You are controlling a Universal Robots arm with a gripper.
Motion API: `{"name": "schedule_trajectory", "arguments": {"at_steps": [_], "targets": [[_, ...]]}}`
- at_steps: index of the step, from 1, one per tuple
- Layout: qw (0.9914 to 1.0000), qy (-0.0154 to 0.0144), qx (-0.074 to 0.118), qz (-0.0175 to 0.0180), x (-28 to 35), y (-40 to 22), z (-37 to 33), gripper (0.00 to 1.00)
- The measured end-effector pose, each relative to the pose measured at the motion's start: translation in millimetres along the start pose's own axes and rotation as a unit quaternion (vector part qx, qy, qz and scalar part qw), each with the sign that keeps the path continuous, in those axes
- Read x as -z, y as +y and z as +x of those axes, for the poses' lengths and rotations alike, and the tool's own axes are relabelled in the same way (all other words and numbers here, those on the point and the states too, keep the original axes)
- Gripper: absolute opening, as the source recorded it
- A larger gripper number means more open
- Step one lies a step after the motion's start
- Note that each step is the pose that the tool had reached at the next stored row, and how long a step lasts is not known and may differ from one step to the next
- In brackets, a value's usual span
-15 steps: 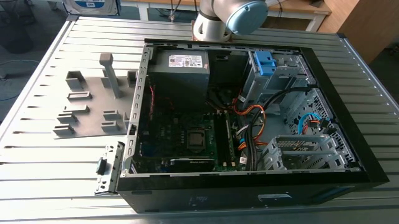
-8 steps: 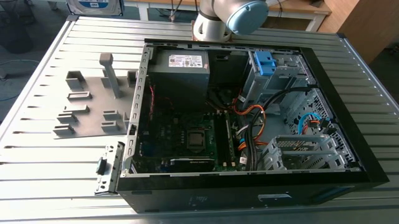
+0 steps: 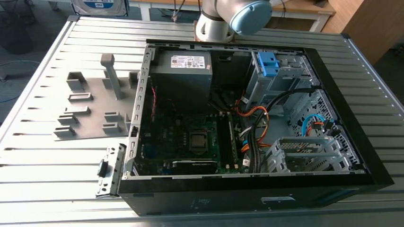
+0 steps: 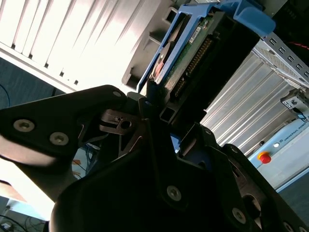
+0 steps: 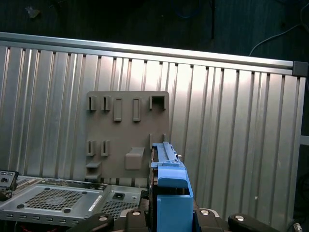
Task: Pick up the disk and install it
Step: 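Pick up the disk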
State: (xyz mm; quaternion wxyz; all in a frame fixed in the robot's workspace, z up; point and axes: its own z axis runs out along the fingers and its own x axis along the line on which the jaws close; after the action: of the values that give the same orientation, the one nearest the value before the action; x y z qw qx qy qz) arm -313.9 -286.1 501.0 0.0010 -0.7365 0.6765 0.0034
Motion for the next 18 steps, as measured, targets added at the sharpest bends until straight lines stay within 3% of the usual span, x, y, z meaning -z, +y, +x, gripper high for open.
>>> {"name": "schedule_trajectory", "arguments": {"at_steps": [18], "targets": [[1.0, 0.0, 0.0, 0.0, 0.0, -15.5, 1.7, 0.37]]}}
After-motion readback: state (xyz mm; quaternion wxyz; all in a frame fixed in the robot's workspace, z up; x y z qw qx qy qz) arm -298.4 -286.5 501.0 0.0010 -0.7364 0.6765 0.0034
